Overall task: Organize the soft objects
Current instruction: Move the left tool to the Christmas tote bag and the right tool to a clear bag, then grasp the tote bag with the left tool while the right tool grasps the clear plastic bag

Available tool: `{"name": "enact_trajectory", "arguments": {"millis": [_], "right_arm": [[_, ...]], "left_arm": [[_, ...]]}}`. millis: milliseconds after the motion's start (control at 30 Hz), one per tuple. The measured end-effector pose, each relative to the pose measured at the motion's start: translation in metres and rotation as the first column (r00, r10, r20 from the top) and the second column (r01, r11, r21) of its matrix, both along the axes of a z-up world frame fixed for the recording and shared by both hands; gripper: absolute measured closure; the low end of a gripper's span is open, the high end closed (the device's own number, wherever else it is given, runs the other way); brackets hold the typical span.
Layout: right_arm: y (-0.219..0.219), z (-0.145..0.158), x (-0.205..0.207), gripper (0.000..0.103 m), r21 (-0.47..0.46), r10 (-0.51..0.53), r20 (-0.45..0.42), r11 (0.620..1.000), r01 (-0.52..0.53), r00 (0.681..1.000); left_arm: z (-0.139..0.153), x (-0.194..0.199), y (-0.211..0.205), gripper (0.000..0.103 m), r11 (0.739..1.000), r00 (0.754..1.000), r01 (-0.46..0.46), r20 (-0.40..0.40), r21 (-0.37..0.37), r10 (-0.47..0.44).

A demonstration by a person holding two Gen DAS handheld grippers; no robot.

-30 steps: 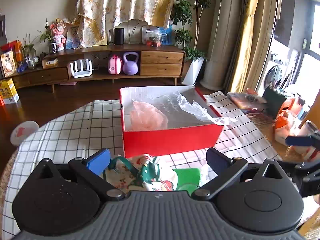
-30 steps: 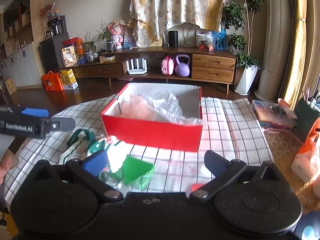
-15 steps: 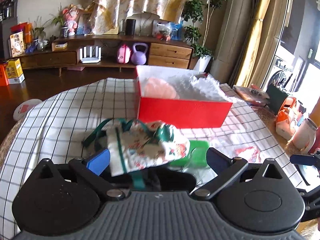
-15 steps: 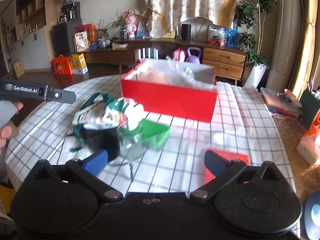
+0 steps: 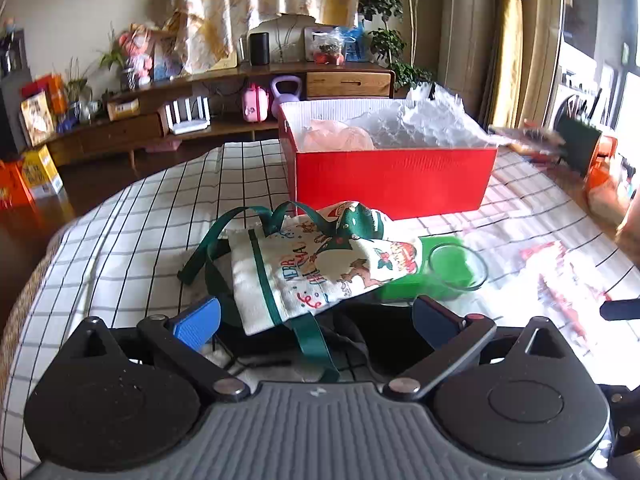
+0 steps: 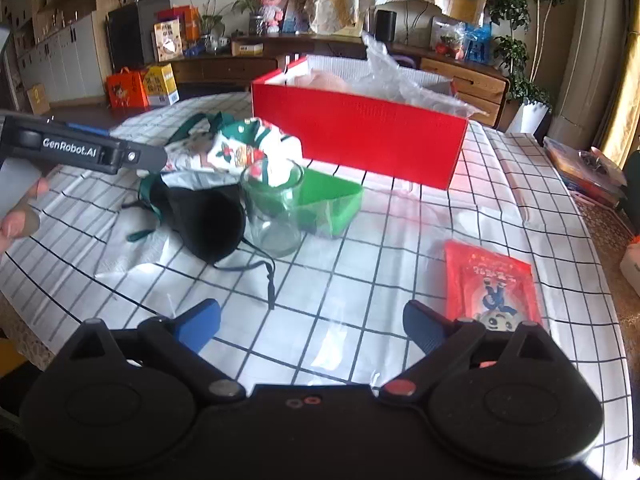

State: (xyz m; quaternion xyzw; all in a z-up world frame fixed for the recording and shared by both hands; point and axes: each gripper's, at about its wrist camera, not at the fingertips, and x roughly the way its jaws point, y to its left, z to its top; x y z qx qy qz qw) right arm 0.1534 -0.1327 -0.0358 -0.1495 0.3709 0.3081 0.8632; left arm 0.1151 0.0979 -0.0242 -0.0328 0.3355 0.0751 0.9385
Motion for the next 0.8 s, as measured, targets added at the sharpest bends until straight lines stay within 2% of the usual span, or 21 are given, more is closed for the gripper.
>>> {"name": "enact_trajectory", "arguments": {"millis": [300,500,600,633,667,700,767,800], "right_arm": [[0.014,-0.032,0.027,0.013,-0.069,0.022,-0.05,0.997,-0.025,0.998],[0.021,-0.042,0.037,0.026,-0.099,0.036,-0.056,0.994,-0.042,0.998],[0.019,-0.046,0.04,0.04,-0.098,0.028,-0.068,0.995,-0.034,0.997],[0.019,-0.047,0.041,0.047,-0.099,0.027,-0.071,0.995,-0.034,0.997],[0.018,-0.048,0.042,0.052,-0.1,0.025,-0.071,0.994,-0.032,0.997],[0.017,-0.048,0.042,0.052,-0.097,0.026,-0.071,0.995,-0.033,0.997],[0.016,-0.047,0.042,0.063,-0.094,0.028,-0.067,0.995,-0.034,0.997],[0.016,-0.047,0.042,0.065,-0.094,0.028,-0.065,0.995,-0.034,0.998]], "left_arm": [[-0.025,0.035,-0.011,0.0,0.992,0.996,0.085,-0.012,0.096,-0.084],[-0.037,0.055,-0.016,0.001,0.984,0.992,0.123,-0.032,0.13,-0.119],[-0.041,0.062,-0.018,0.001,0.98,0.991,0.132,-0.038,0.148,-0.128],[-0.042,0.064,-0.018,0.003,0.98,0.991,0.131,-0.04,0.148,-0.126],[-0.042,0.065,-0.017,0.008,0.981,0.992,0.128,-0.04,0.144,-0.123],[-0.043,0.066,-0.015,0.01,0.983,0.992,0.126,-0.038,0.134,-0.122],[-0.044,0.068,-0.013,0.021,0.984,0.992,0.127,-0.04,0.122,-0.123],[-0.045,0.069,-0.013,0.023,0.984,0.991,0.128,-0.043,0.122,-0.123]]}}
